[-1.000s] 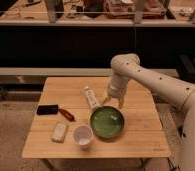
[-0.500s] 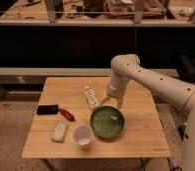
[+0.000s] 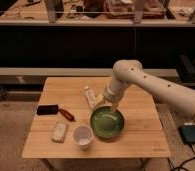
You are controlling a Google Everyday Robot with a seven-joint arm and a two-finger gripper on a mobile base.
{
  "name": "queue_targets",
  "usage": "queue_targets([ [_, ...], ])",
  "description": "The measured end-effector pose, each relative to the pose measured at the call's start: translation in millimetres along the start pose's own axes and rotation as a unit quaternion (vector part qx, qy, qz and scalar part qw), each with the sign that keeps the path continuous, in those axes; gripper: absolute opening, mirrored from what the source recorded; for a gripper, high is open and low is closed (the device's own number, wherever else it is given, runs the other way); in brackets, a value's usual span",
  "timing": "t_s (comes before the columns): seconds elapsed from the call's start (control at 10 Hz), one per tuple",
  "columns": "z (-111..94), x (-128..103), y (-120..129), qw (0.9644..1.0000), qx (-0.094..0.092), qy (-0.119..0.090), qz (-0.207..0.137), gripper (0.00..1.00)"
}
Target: Place the ceramic cup in the ceramic bowl
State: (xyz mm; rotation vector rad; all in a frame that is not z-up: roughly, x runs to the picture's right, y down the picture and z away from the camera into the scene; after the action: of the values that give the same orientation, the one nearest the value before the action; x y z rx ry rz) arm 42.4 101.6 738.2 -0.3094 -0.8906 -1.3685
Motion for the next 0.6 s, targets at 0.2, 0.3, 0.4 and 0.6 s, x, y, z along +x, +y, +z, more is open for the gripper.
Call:
queue_targets([
  [0.2, 10.0, -15.1, -0.5, 0.9997, 0.000, 0.004, -0.023, 0.63],
  [0.3, 17.4, -27.1, -6.4, 0.9990, 0.008, 0.002, -0.045, 0.63],
  [0.4, 23.7, -37.2, -12.8, 0.9978, 0.018, -0.002, -0.064, 0.63],
  [0.6, 37.6, -59.9, -29.3, 0.9932, 0.046, -0.015, -0.105, 0.63],
])
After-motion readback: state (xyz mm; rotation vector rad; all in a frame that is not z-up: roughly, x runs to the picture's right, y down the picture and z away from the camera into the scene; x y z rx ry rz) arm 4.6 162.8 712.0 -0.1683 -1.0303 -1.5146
